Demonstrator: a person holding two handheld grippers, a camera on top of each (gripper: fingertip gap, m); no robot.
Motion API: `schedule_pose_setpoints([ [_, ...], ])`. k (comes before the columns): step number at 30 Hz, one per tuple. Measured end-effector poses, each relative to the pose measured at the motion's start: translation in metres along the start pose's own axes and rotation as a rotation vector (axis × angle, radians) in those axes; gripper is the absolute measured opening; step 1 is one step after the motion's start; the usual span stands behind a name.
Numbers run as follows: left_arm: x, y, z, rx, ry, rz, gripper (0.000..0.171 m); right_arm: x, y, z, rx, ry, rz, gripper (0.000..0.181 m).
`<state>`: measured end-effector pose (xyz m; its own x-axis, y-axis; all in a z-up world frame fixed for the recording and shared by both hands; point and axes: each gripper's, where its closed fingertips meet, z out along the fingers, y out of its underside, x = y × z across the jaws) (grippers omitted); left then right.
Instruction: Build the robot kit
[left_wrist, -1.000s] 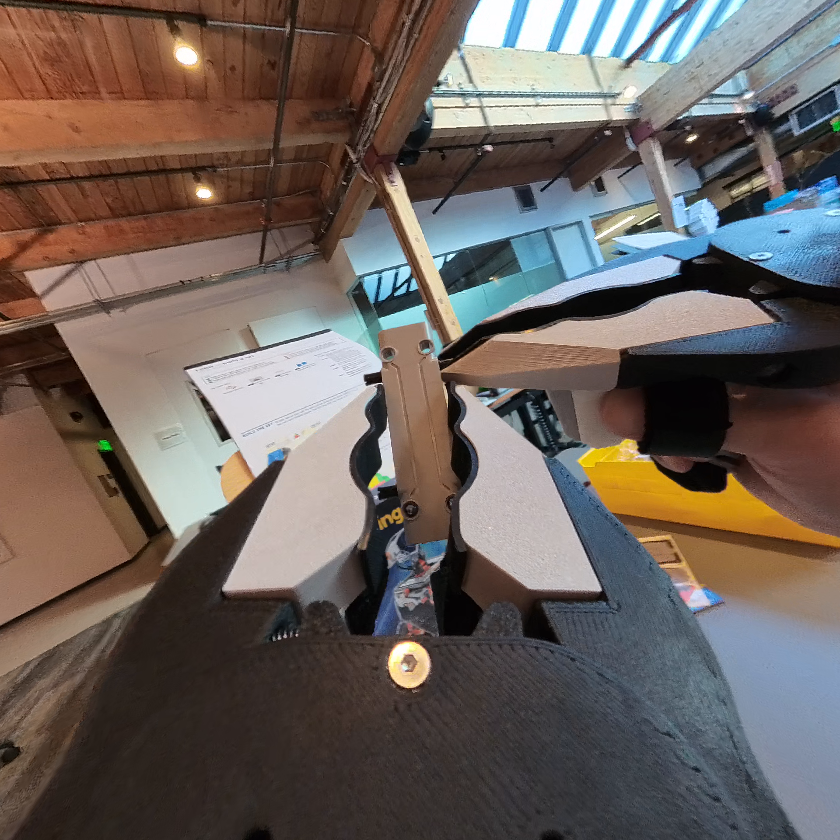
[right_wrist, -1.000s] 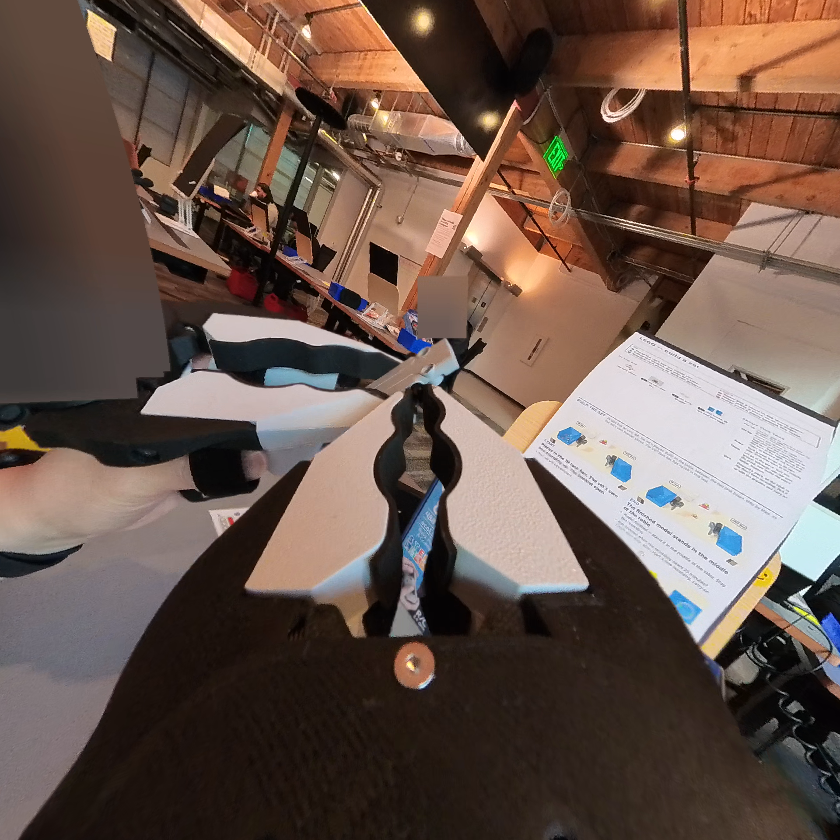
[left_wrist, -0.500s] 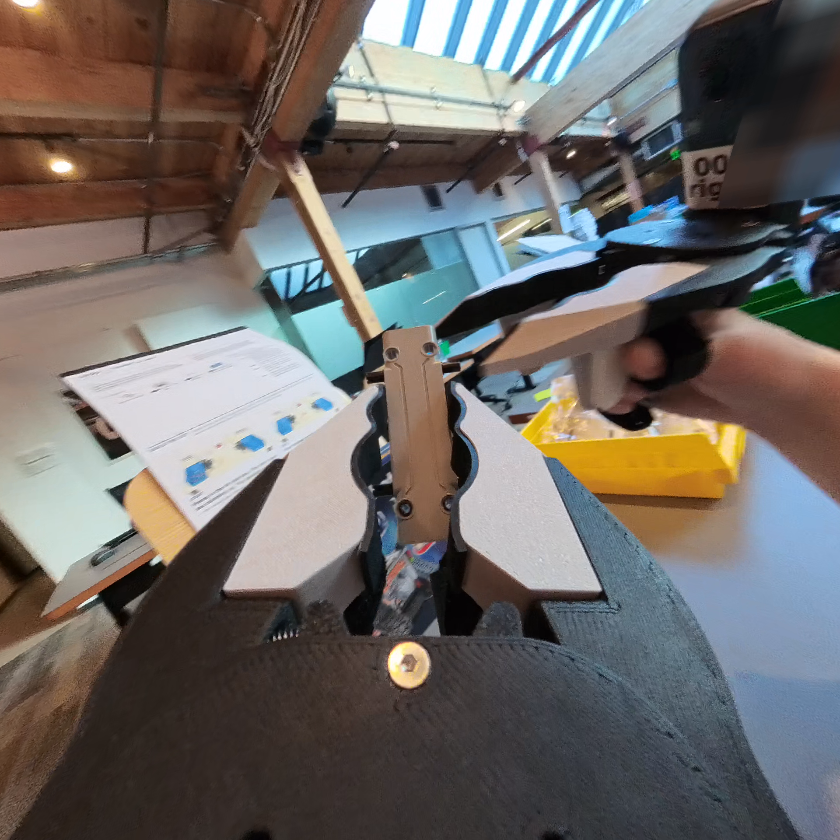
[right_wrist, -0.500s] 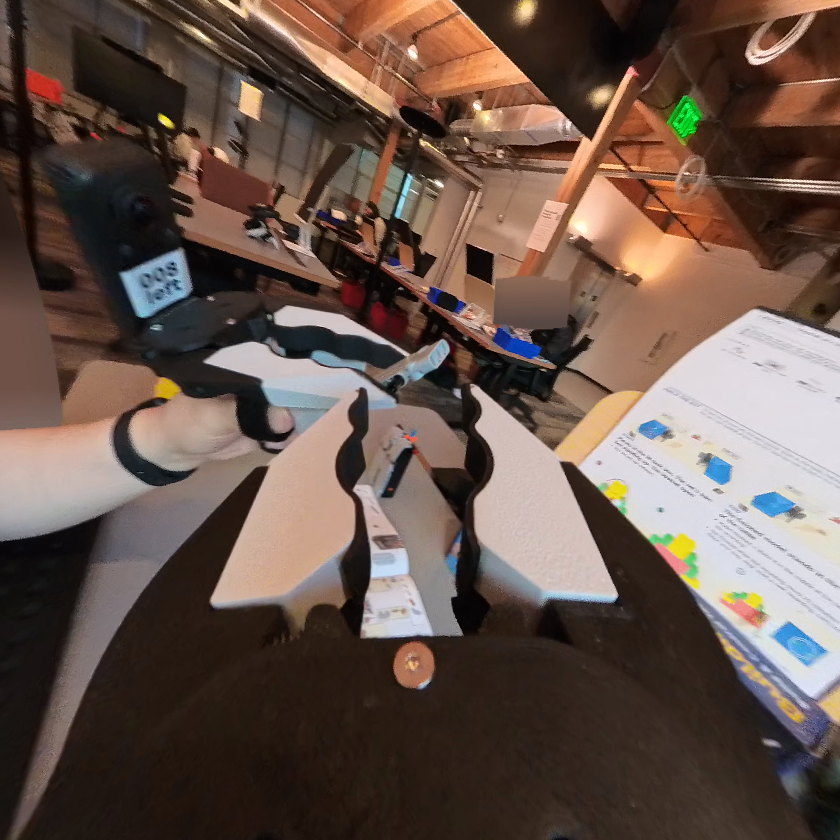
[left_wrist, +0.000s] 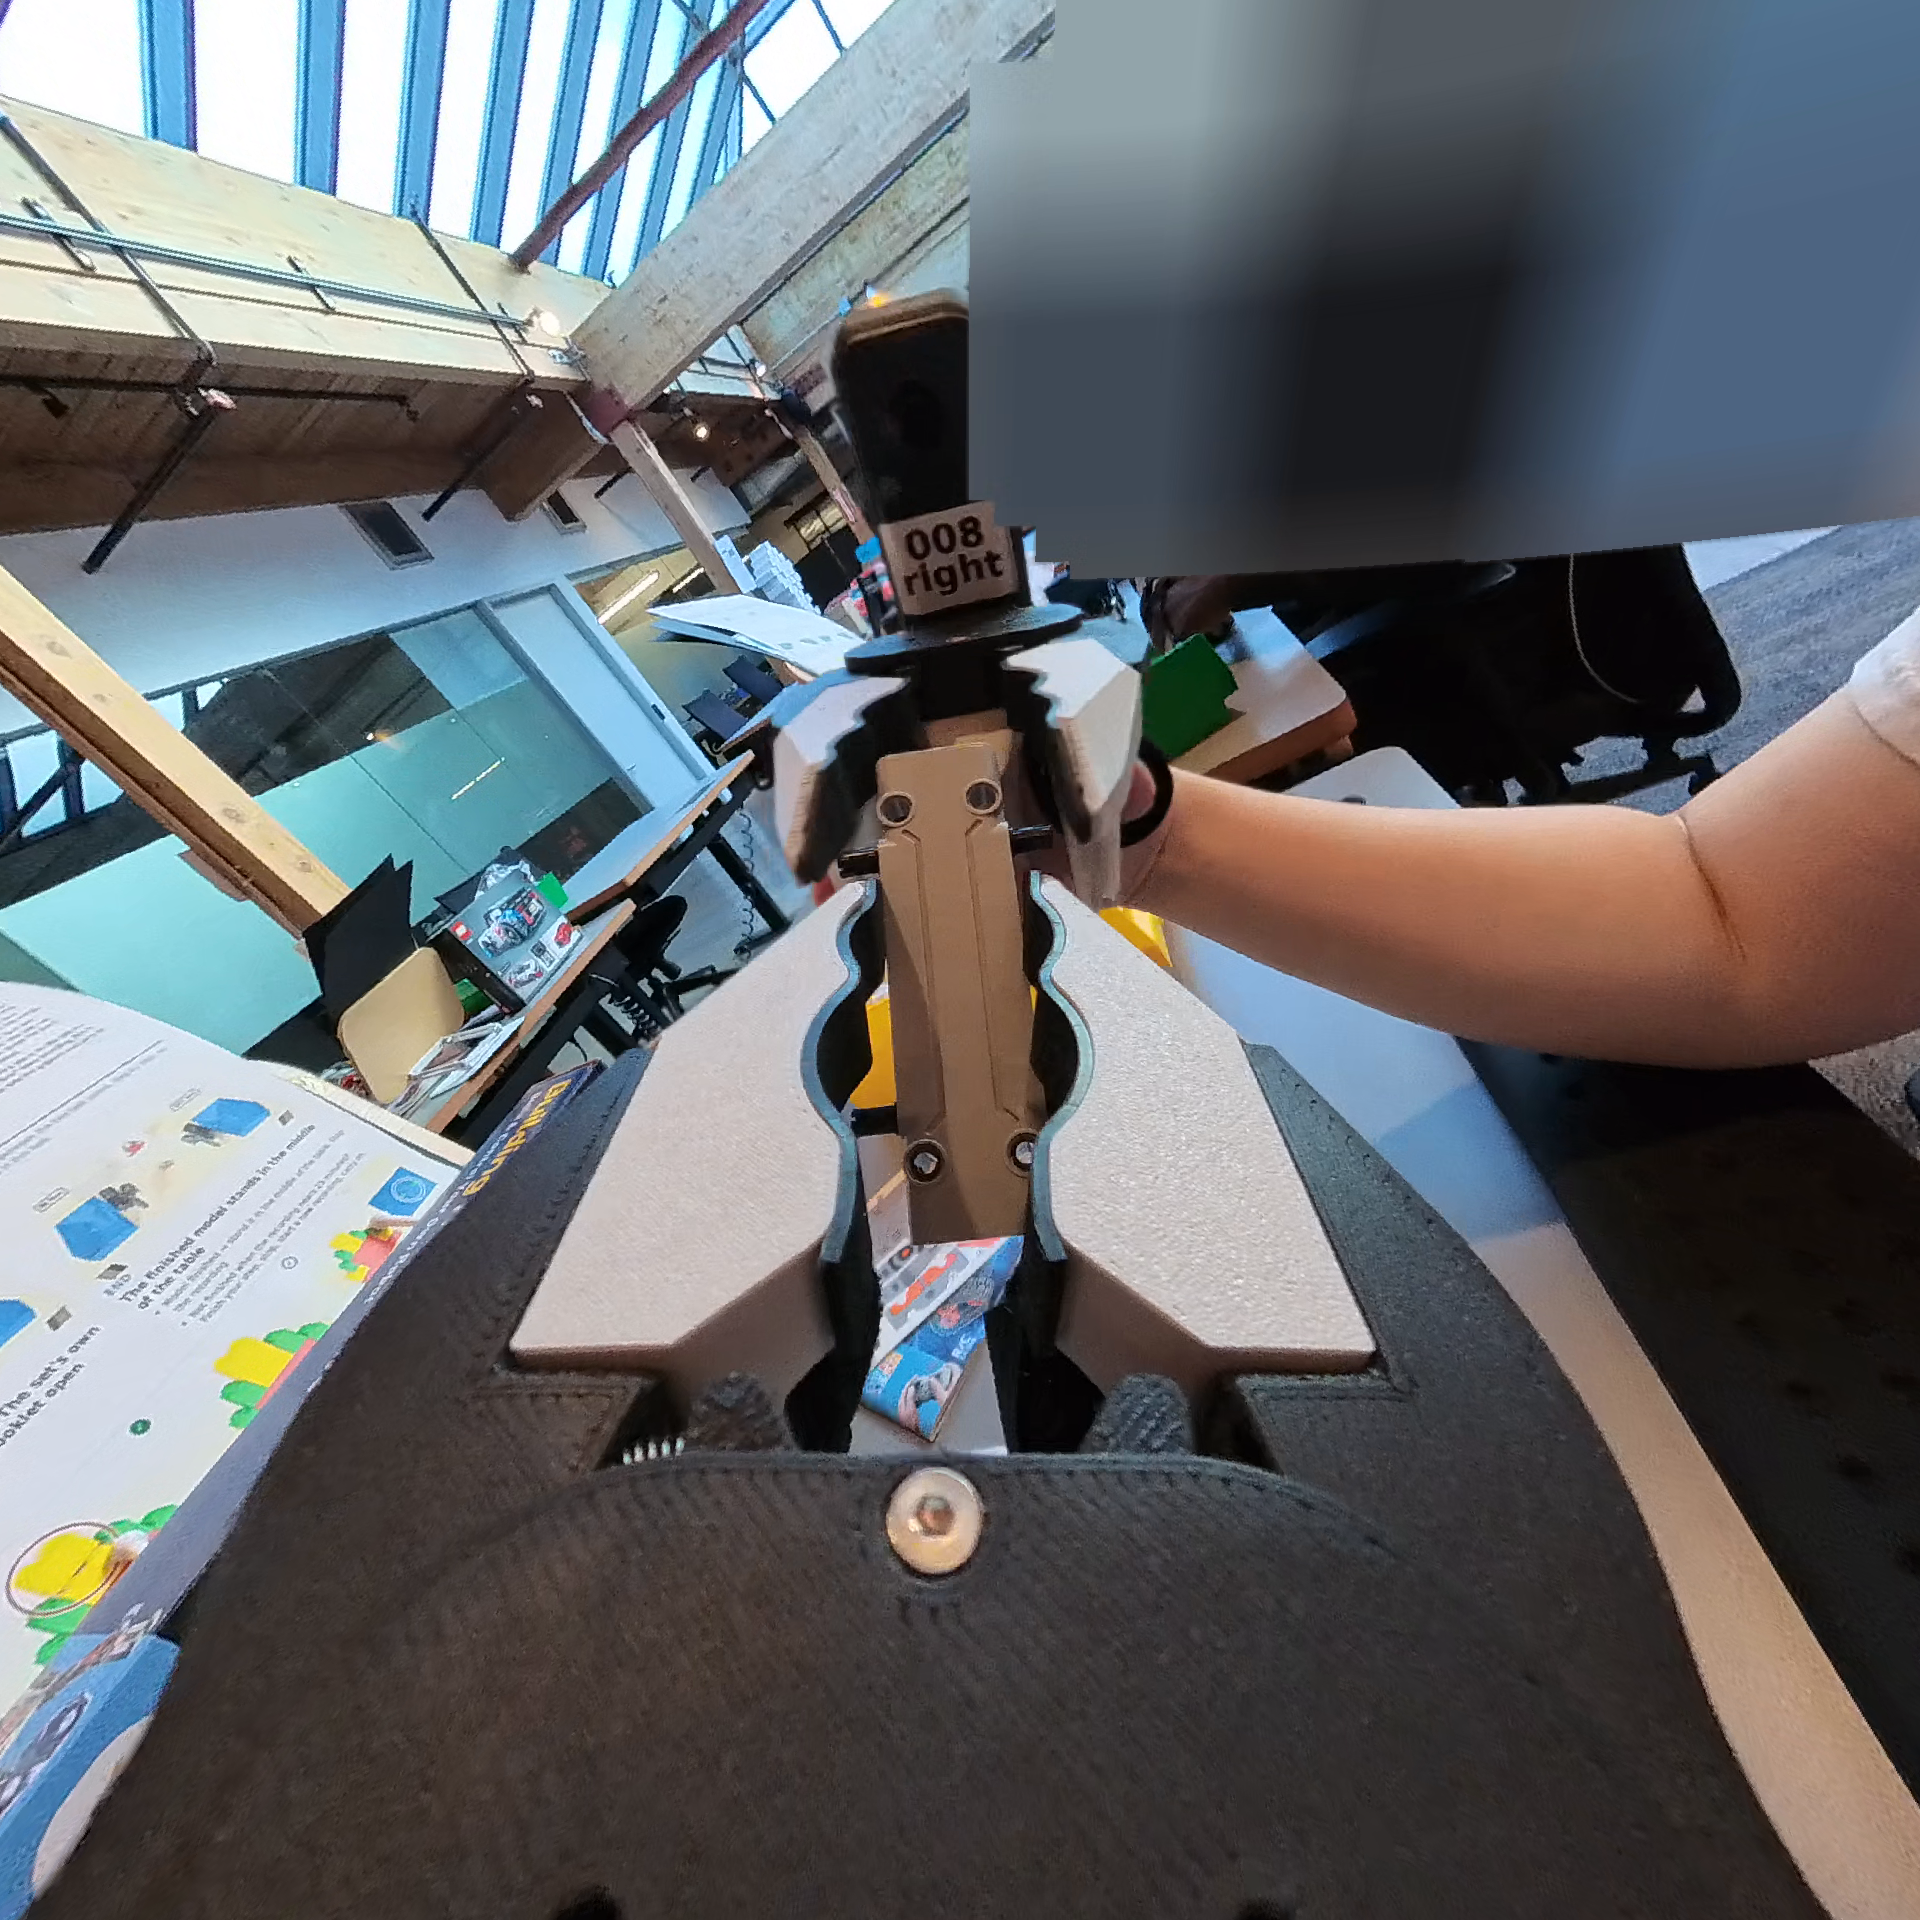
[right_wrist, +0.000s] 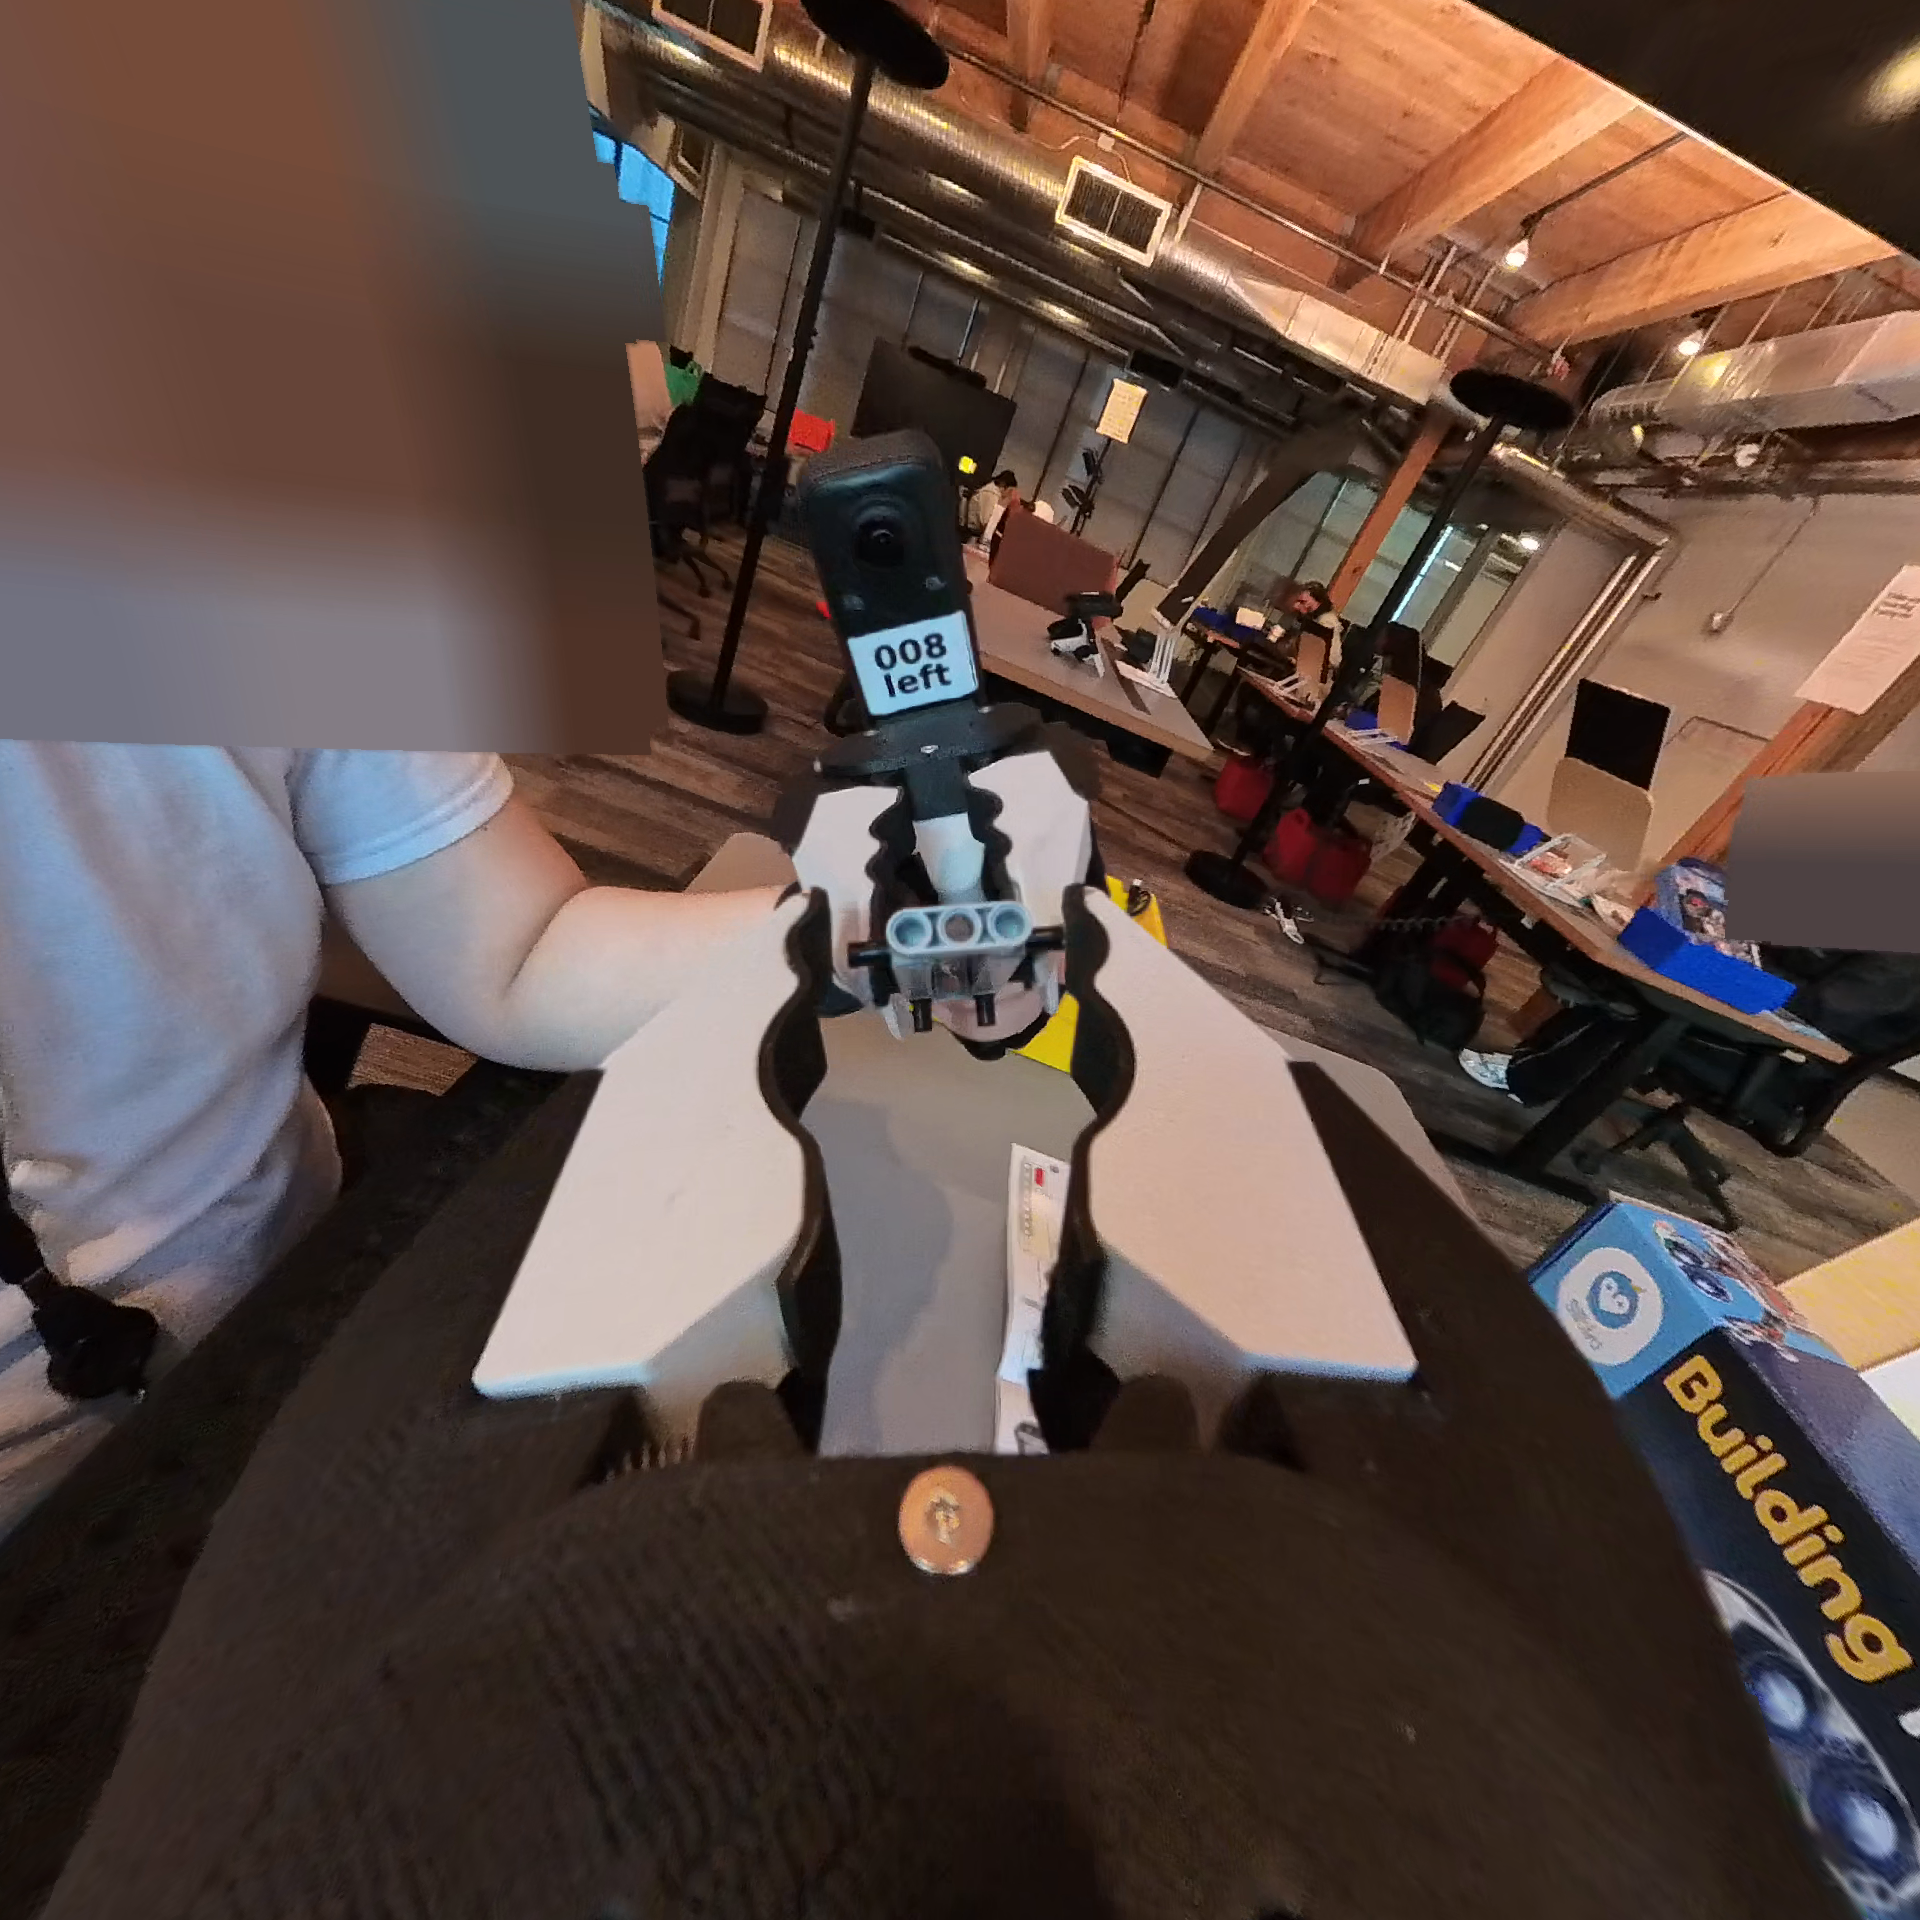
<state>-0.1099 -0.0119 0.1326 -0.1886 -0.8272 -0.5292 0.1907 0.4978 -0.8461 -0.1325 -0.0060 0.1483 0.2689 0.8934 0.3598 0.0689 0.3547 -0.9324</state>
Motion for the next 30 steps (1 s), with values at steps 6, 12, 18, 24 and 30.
schedule_pose_setpoints([
  [6, 0.002, -0.005, -0.003, 0.028, 0.026, -0.019, 0.024, -0.002, 0.000, -0.001, -0.036, 0.022, -0.034, 0.049],
  [12, 0.006, -0.005, -0.003, 0.024, 0.044, -0.018, 0.024, -0.006, 0.005, 0.002, -0.098, 0.038, -0.099, 0.041],
  [18, -0.001, 0.007, -0.006, -0.042, 0.013, -0.037, 0.034, -0.003, -0.004, -0.004, -0.047, 0.062, -0.124, 0.040],
  [24, 0.000, 0.015, -0.003, -0.144, -0.018, 0.042, 0.025, -0.003, 0.001, -0.001, -0.075, 0.070, -0.167, 0.041],
  [30, 0.003, 0.017, -0.004, -0.239, -0.039, 0.133, 0.025, -0.007, 0.008, -0.005, -0.159, 0.092, -0.231, 0.041],
])
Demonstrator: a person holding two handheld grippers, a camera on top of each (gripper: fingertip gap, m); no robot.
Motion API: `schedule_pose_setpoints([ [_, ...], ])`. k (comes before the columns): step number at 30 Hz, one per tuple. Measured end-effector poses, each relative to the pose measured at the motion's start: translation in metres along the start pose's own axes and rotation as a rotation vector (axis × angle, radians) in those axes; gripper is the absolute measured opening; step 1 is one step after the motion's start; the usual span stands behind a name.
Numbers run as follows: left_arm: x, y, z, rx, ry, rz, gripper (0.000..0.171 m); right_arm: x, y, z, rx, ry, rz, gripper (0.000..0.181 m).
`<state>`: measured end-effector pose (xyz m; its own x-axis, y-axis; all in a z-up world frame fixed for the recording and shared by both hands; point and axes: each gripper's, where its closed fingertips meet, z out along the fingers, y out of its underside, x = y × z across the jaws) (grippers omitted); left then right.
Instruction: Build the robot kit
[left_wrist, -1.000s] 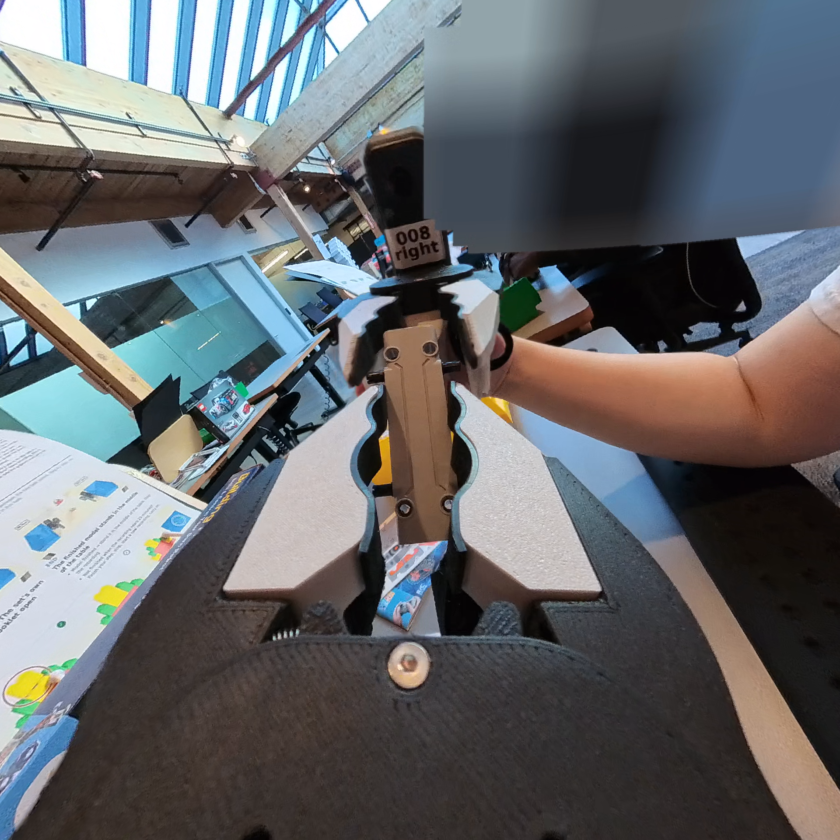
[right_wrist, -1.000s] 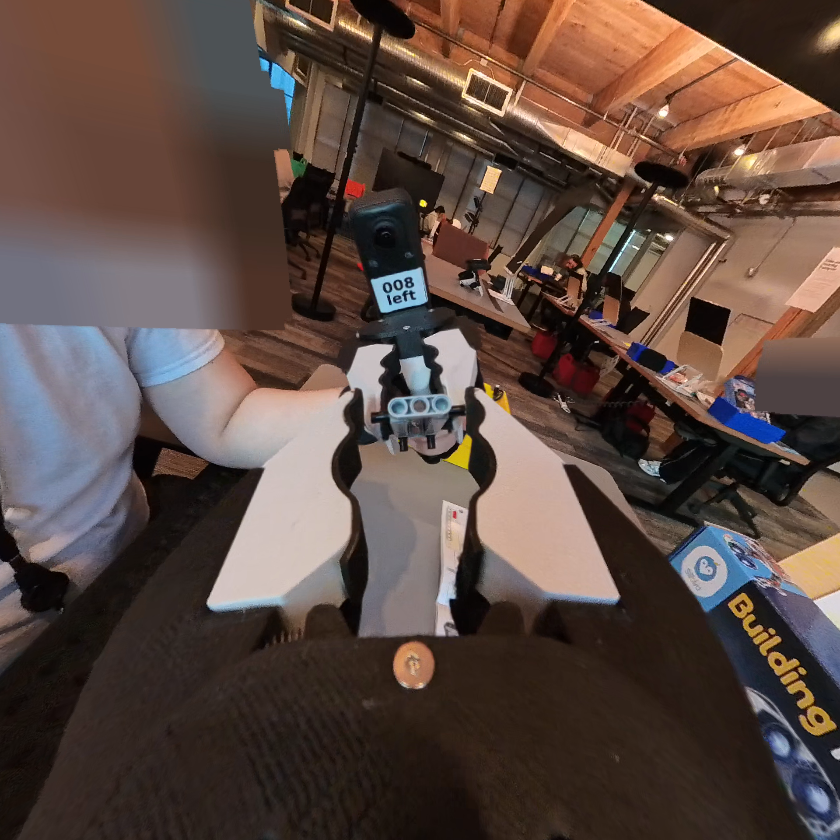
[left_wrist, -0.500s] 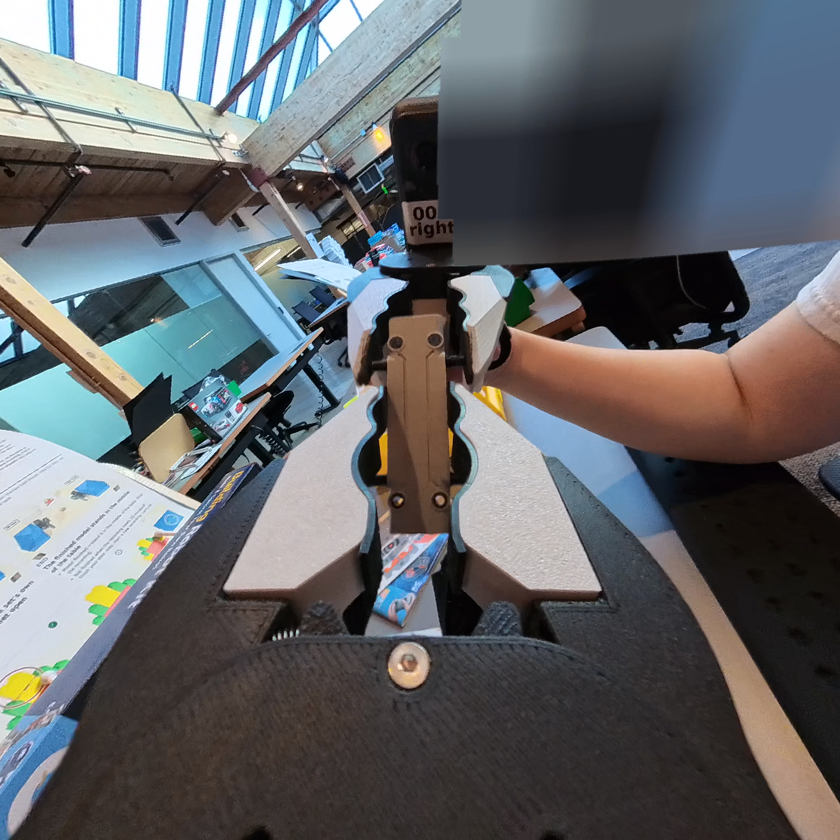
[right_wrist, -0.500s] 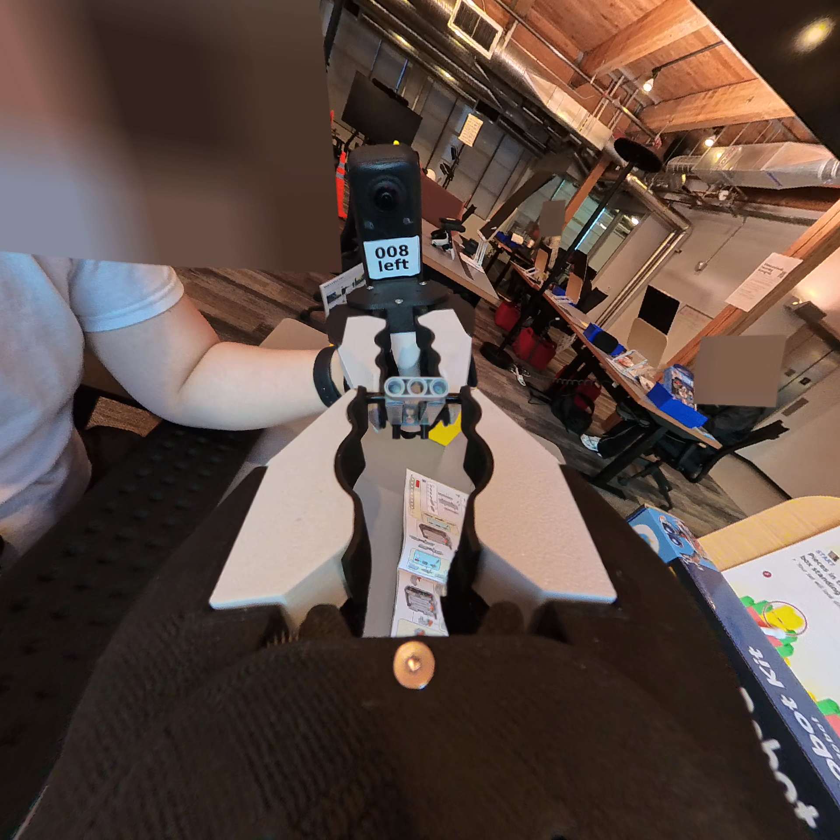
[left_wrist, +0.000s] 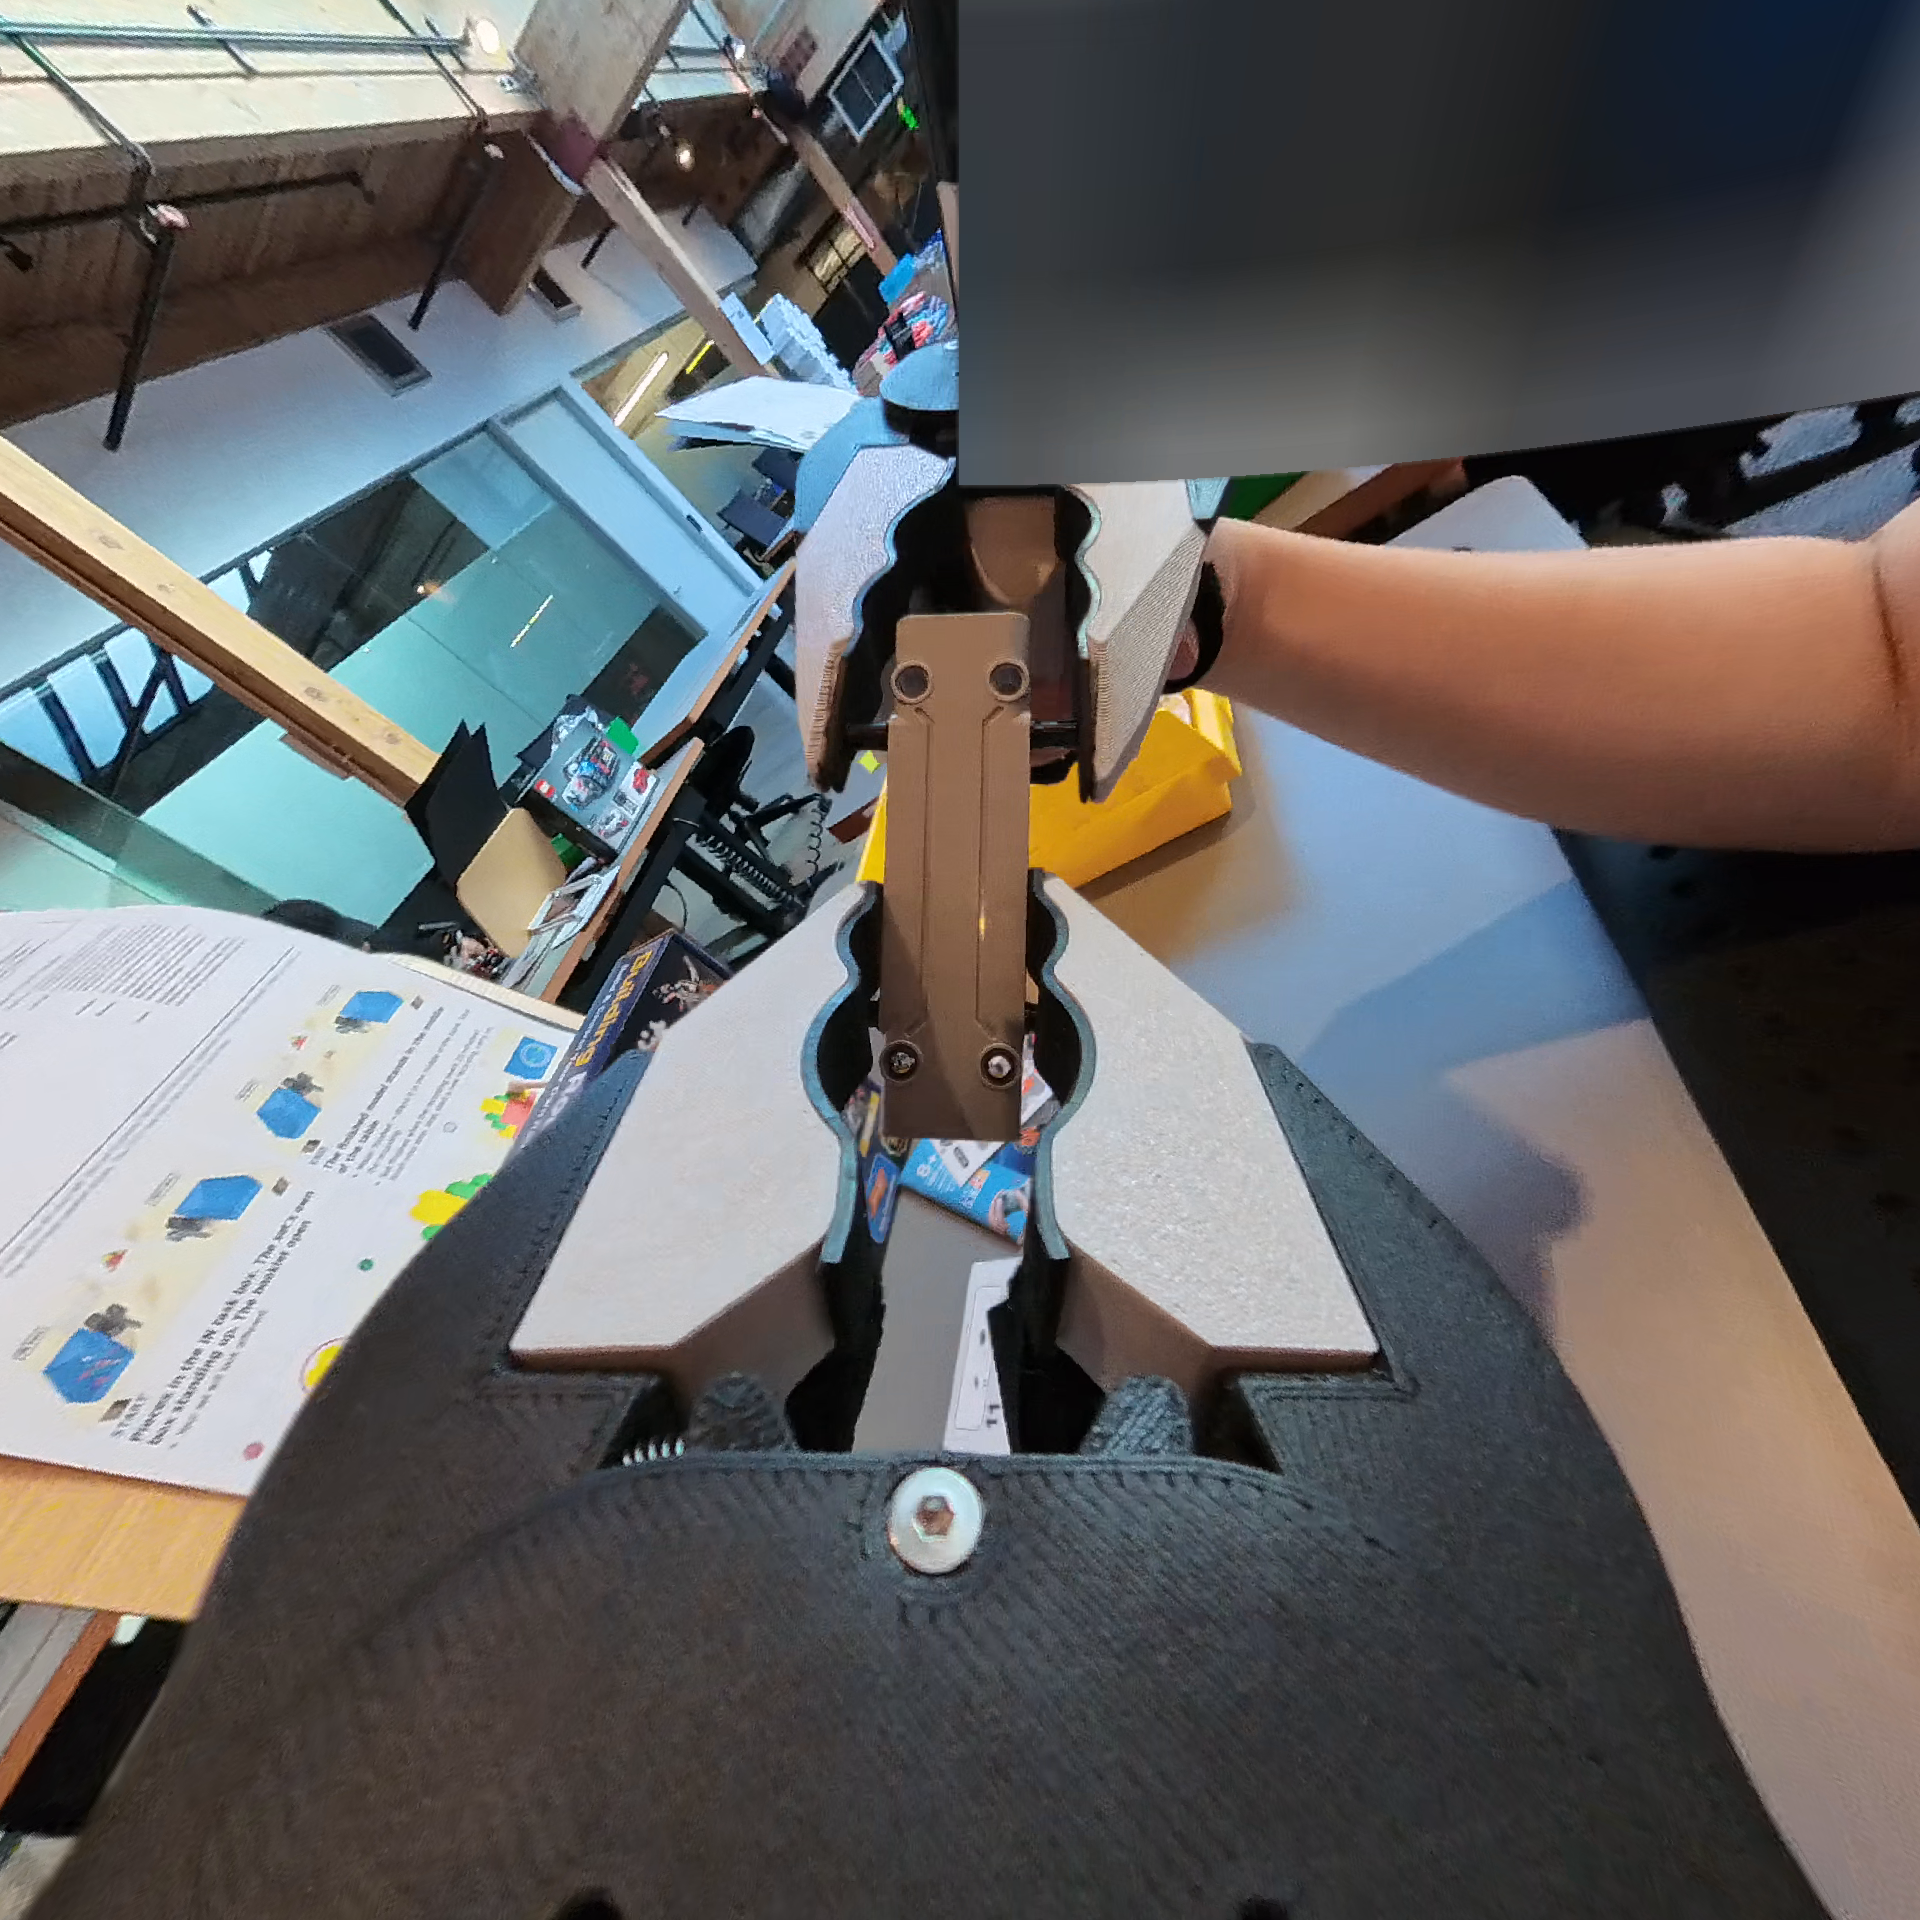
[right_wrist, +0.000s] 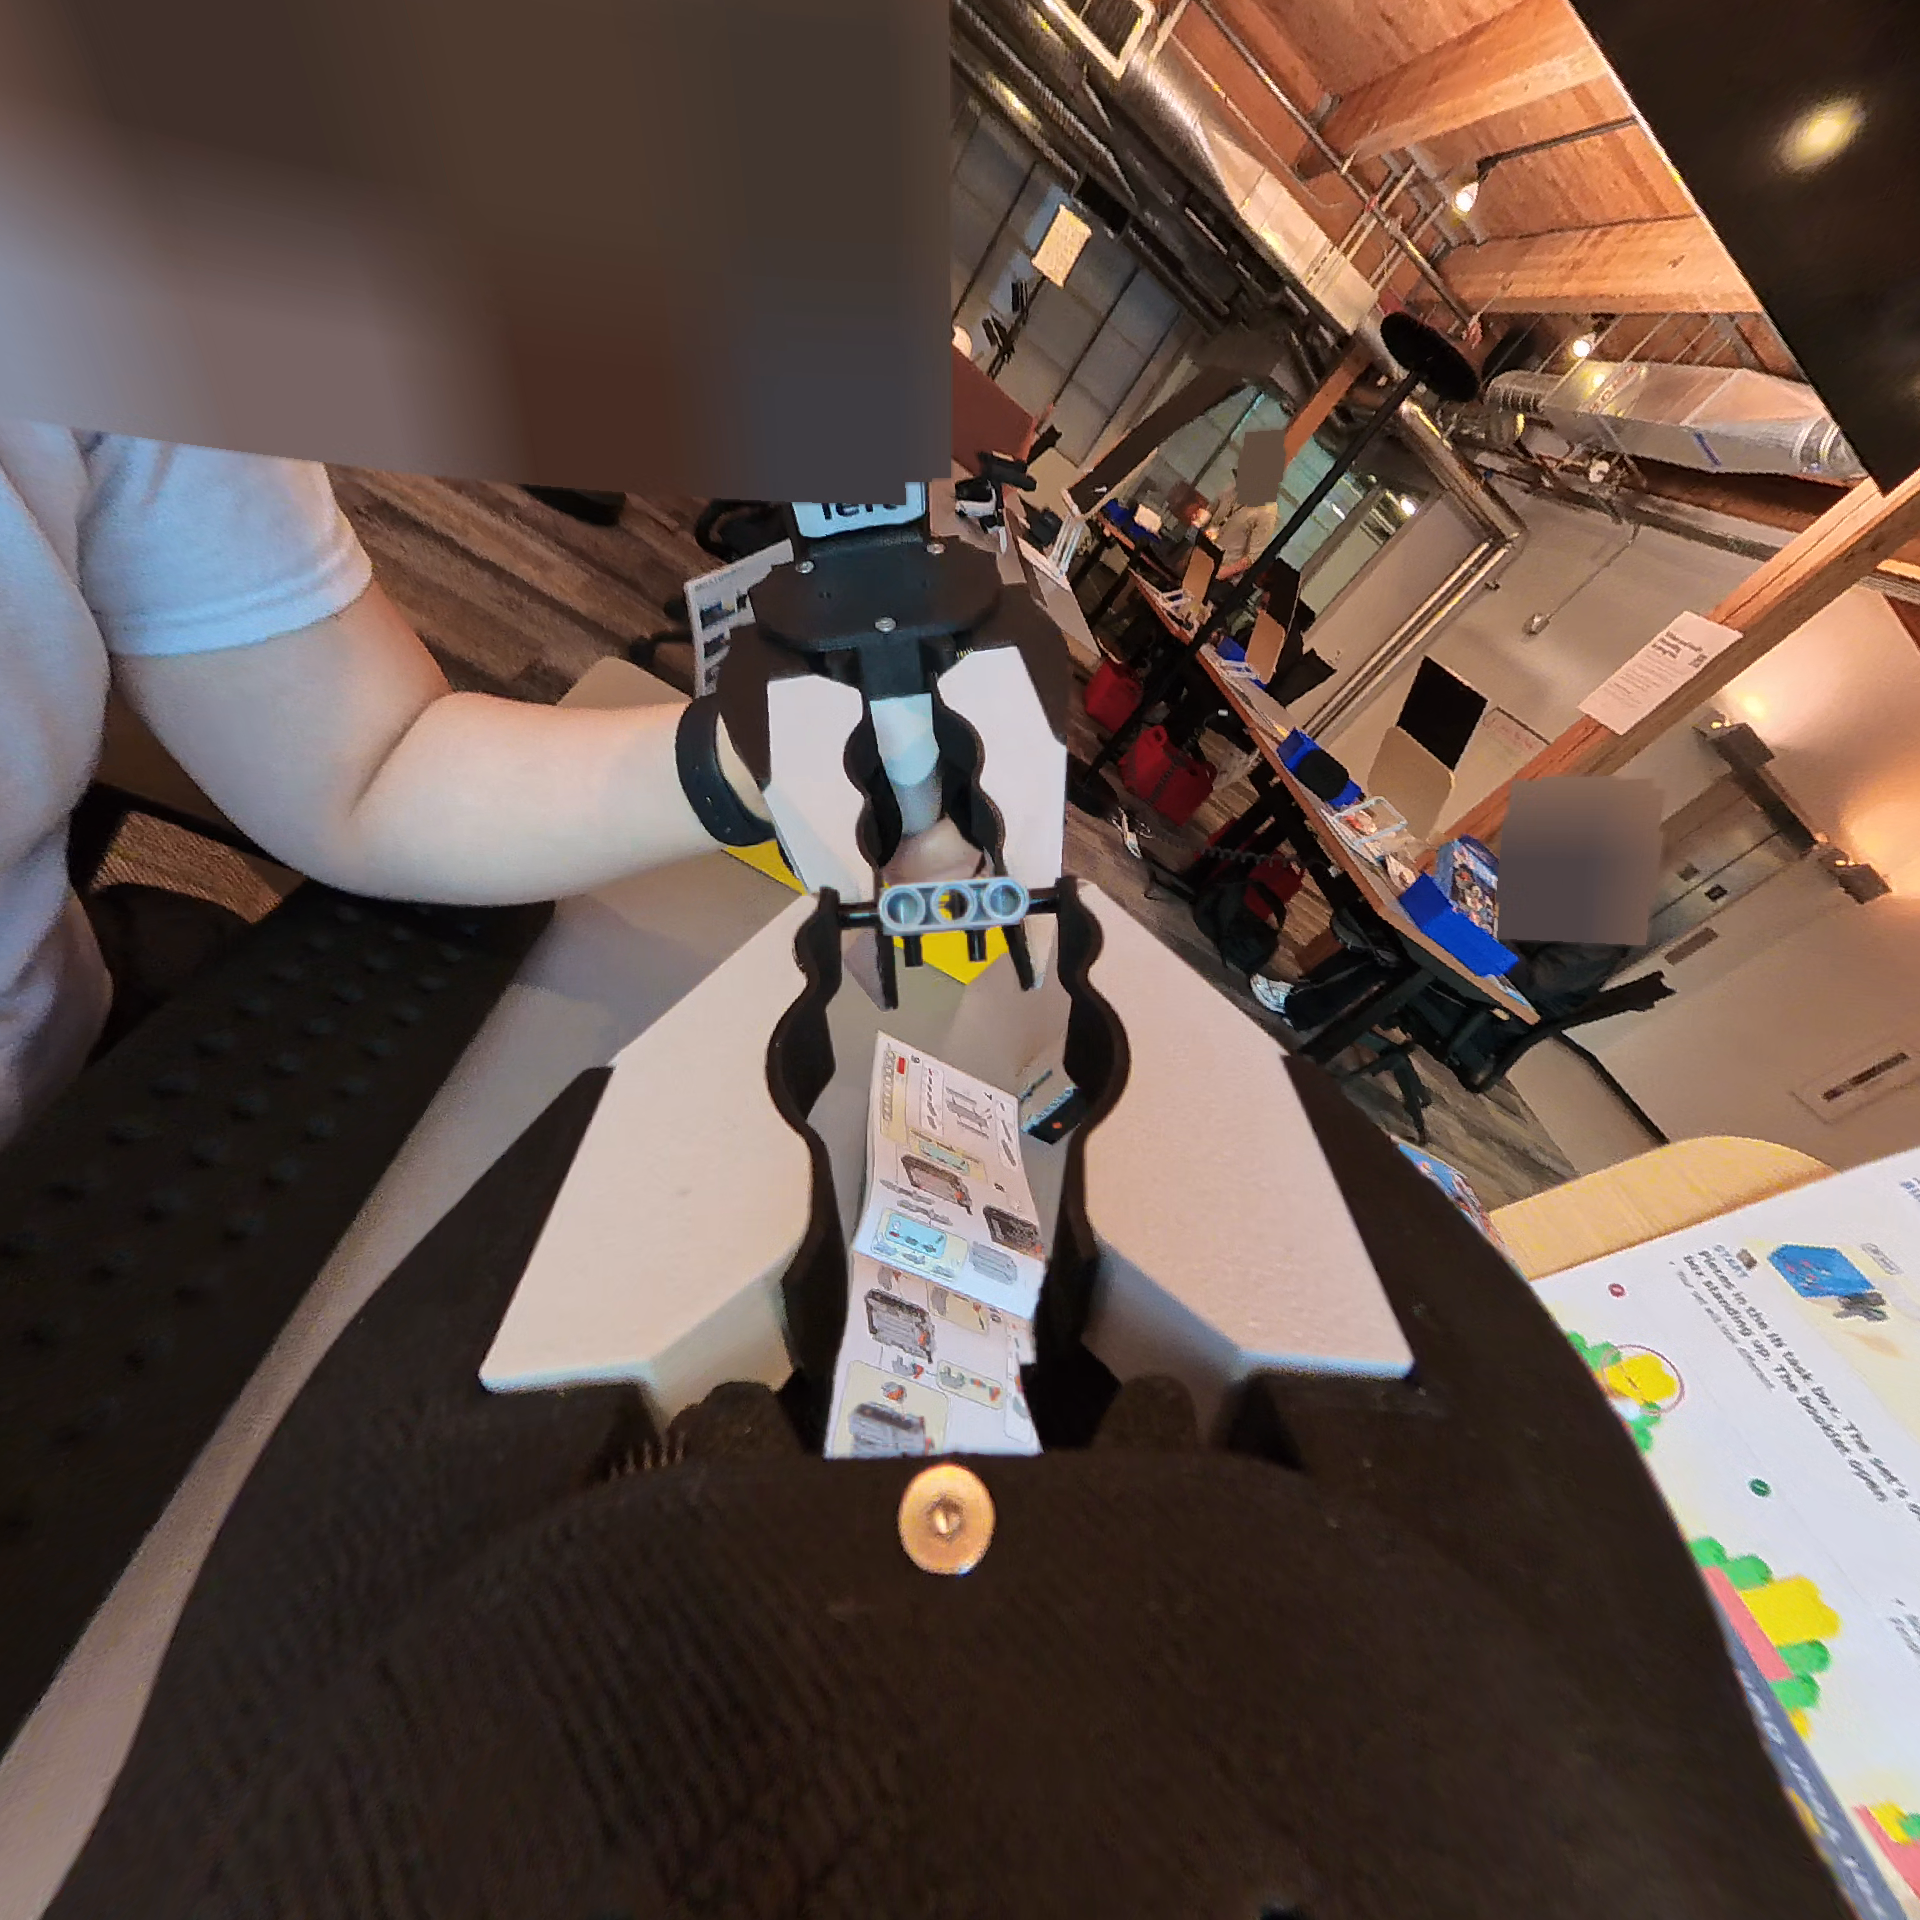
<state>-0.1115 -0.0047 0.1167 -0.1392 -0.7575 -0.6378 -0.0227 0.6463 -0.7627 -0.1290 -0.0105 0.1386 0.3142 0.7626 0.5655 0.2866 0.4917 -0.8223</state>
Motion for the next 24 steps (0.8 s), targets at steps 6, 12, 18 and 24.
schedule_pose_setpoints([
  [6, 0.002, -0.002, -0.001, 0.006, 0.013, 0.004, 0.025, -0.002, 0.000, 0.000, -0.026, 0.012, -0.036, 0.041],
  [12, 0.003, -0.001, -0.003, -0.004, 0.020, 0.001, 0.025, -0.002, 0.001, 0.001, -0.032, 0.016, -0.051, 0.041],
  [18, 0.003, 0.003, -0.004, -0.017, 0.028, 0.000, 0.025, -0.002, 0.008, 0.003, -0.043, -0.003, -0.007, 0.041],
  [24, -0.008, 0.034, -0.011, -0.206, -0.035, 0.071, 0.025, 0.007, 0.030, -0.001, -0.135, 0.006, 0.123, 0.057],
])
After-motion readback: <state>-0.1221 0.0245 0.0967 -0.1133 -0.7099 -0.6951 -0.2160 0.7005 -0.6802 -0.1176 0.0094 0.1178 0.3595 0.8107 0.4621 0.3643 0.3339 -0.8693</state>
